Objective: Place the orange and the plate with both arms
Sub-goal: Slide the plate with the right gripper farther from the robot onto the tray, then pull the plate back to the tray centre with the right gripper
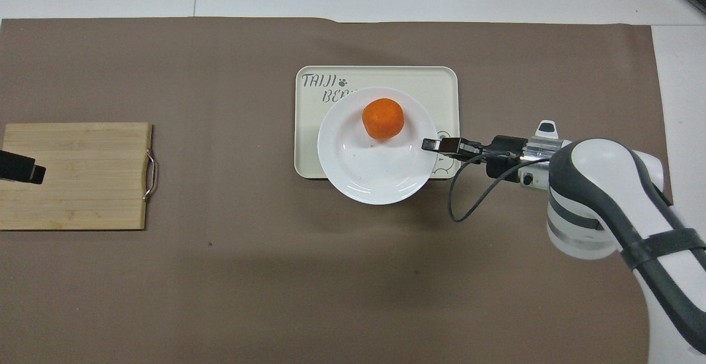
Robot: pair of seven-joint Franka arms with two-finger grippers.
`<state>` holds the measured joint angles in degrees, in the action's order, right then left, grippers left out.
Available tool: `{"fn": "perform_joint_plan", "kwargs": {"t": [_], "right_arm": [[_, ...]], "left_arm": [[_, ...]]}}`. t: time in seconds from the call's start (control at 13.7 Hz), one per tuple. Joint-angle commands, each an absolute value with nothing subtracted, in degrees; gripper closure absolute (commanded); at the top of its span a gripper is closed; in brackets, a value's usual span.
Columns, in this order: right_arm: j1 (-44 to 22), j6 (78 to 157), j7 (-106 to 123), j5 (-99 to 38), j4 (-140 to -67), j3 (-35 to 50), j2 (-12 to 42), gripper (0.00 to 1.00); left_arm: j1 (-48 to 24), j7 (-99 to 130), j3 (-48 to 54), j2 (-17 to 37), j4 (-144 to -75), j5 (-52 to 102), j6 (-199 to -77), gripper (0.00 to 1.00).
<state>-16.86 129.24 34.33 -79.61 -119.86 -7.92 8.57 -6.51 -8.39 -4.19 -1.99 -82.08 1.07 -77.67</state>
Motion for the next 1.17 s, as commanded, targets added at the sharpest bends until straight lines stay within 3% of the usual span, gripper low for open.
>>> {"fn": "perform_joint_plan", "kwargs": {"t": [0.0, 0.22, 1.1], "right_arm": [[-16.4, 128.4, 31.2, -81.0, -109.8, -7.7, 16.7, 1.00], [-14.9, 128.6, 29.7, -81.4, -101.6, -7.6, 24.7, 1.00], [-14.1, 128.8, 37.8, -81.1, -103.4, -7.6, 29.7, 1.00]], "left_arm": [[-6.2, -8.0, -4.0, -2.2, -81.5, 0.8, -77.0, 0.00], [-6.2, -7.9, -4.0, -2.1, -81.5, 0.8, -77.0, 0.00], [-6.2, -8.0, -4.0, -2.2, -81.5, 0.8, -77.0, 0.00]]}}
